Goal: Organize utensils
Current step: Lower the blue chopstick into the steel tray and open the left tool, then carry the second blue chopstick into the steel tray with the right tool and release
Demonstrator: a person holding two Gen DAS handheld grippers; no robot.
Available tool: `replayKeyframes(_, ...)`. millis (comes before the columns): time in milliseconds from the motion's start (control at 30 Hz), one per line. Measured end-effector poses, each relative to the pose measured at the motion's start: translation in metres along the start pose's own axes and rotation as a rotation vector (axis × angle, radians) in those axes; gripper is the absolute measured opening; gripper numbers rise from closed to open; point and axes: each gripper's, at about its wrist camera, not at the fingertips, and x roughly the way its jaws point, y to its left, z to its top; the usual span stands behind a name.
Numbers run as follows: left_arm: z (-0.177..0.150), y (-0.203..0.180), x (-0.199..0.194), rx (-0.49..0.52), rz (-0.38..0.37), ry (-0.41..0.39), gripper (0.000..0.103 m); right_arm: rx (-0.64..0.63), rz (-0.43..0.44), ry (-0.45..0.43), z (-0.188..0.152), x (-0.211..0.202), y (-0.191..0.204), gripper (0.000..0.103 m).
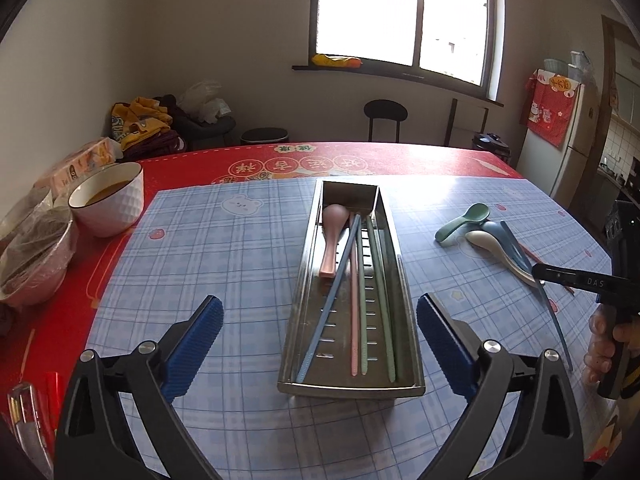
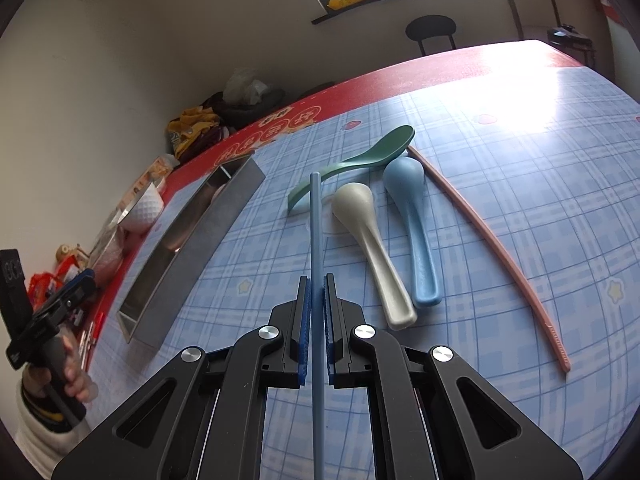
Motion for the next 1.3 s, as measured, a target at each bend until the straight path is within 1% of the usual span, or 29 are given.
replayKeyframes(100, -0.002, 0.009, -0.005, -0.003, 0.038, -0.015, 0.097, 0.028, 0.026, -0.011, 0.002, -0.004, 0.002, 0.006)
replayKeyframes(300, -0.01, 0.023, -0.01, -0.022, 0.052, -0.051, 0.097, 0.015, 0.041, -0.028, 0.009, -0.008, 0.021, 0.006)
replayKeyframes(533, -0.023, 0.038, -0.01, -0.032, 0.059, -0.074, 0.097, 0.005, 0.033, -0.032, 0.015, -0.006, 0.042, 0.006)
replayKeyframes(767, -0.034, 0.052, -0.01, -0.019, 0.077, -0.117, 0.097, 0.057, 0.012, -0.017, 0.016, 0.003, 0.055, 0.006)
replayKeyframes(967, -0.036, 0.059, -0.005, -0.036, 0.056, -0.131, 0.097, 0.1, 0.0, -0.01, 0.019, 0.009, 0.066, 0.006)
replayKeyframes(1133, -0.038, 0.064, -0.01, -0.058, 0.051, -0.162, 0.097, 0.114, -0.013, -0.012, 0.027, 0.014, 0.078, 0.006)
replayKeyframes(1233, -0.038, 0.066, -0.012, -0.069, 0.055, -0.169, 0.097, 0.127, 0.003, -0.014, 0.034, 0.018, 0.088, 0.006)
replayKeyframes(1300, -0.037, 0.067, -0.012, -0.078, 0.05, -0.172, 0.097, 0.11, 0.013, -0.027, 0.038, 0.019, 0.099, 0.006)
